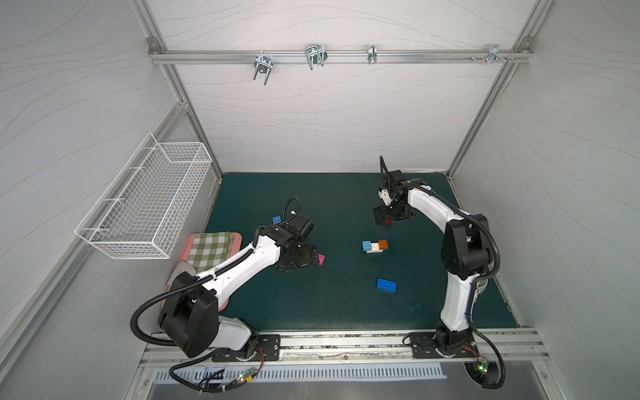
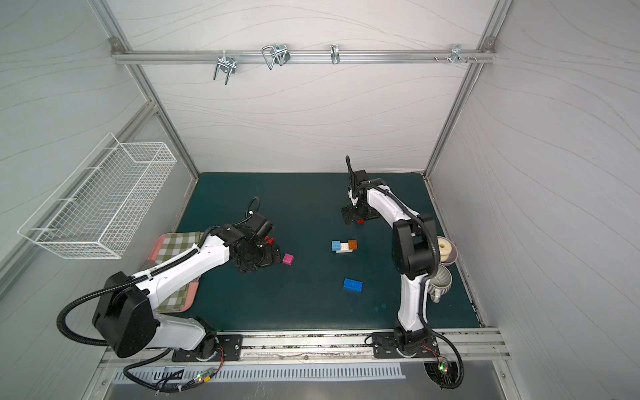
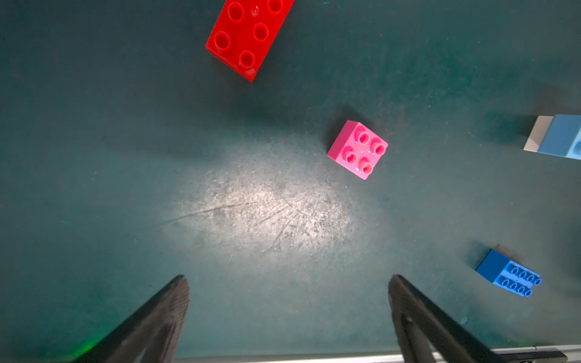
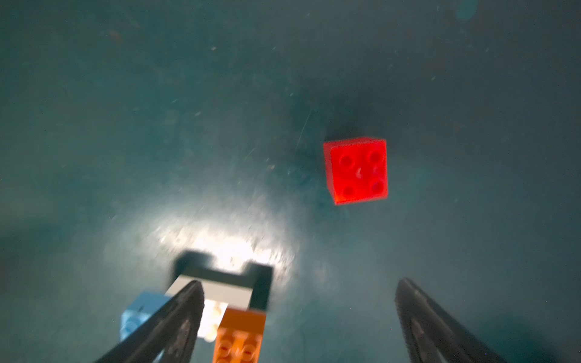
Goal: Assemble a carrot with lego
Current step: Pick up the lego brick from the center of the board.
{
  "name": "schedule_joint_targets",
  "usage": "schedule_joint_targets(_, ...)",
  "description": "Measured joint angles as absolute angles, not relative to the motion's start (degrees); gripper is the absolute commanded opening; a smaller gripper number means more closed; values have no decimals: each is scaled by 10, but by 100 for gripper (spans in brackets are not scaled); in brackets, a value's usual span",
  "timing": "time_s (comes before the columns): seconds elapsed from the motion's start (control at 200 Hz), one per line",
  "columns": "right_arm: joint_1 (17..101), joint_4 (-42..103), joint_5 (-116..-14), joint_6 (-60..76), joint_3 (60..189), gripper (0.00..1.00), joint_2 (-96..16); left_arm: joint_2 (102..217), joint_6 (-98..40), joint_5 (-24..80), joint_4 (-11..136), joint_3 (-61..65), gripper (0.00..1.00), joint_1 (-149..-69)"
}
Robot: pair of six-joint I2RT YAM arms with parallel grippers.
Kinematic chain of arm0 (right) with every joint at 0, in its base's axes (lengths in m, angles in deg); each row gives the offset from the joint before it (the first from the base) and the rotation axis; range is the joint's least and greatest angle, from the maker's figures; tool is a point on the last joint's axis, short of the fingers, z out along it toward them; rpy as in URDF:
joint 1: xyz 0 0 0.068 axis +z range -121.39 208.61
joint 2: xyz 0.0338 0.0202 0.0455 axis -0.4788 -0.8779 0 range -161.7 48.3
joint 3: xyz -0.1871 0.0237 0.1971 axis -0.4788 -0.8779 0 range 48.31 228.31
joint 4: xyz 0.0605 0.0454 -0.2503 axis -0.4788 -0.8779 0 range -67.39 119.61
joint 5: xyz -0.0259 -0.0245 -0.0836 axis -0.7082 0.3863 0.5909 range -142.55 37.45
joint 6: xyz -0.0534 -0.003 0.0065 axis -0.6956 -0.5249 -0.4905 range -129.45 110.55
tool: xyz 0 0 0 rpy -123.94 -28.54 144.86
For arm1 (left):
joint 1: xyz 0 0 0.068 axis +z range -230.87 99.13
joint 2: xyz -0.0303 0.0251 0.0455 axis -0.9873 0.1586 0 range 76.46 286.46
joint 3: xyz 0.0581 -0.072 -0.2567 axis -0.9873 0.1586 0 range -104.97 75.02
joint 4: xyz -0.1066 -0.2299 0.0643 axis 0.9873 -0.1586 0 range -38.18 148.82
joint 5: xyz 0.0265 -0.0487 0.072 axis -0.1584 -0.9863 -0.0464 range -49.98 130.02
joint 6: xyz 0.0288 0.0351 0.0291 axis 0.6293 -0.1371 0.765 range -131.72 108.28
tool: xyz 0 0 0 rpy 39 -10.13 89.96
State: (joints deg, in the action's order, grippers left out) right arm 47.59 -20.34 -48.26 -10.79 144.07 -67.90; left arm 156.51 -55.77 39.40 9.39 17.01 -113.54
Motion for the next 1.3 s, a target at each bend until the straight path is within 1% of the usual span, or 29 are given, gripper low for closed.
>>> schedule_joint_targets(0.17,465,-194,-476,-120,1464,91,-728,1565,-553,394,94,170,99,-1135)
schedule_joint_targets(0.405,462,-184,-474,-127,1487,83,-754,1569,-549,394,94,170,99,-1135)
schedule_joint_targets(0.465,462,-183,-474,-128,1496,79,-761,1572,-548,394,94,170,99,-1134)
schedule_joint_targets(0.575,462,-177,-474,-129,1507,66,-773,1576,-547,394,95,170,99,-1131)
schedule_joint_targets(0.805,462,-174,-474,-132,1514,45,-785,1576,-543,394,95,170,99,-1130)
schedule_joint_targets(1.046,465,-174,-475,-125,1512,35,-783,1576,-543,394,99,170,99,-1128)
schedule_joint_targets(1.106,469,-171,-477,-115,1500,31,-775,1576,-543,394,99,170,99,-1128)
schedule_joint_targets(1.161,473,-171,-481,-103,1481,28,-758,1574,-543,394,99,171,99,-1128)
schedule_joint_targets(1.301,511,-174,-483,-65,1420,27,-681,1560,-543,394,99,179,99,-1124)
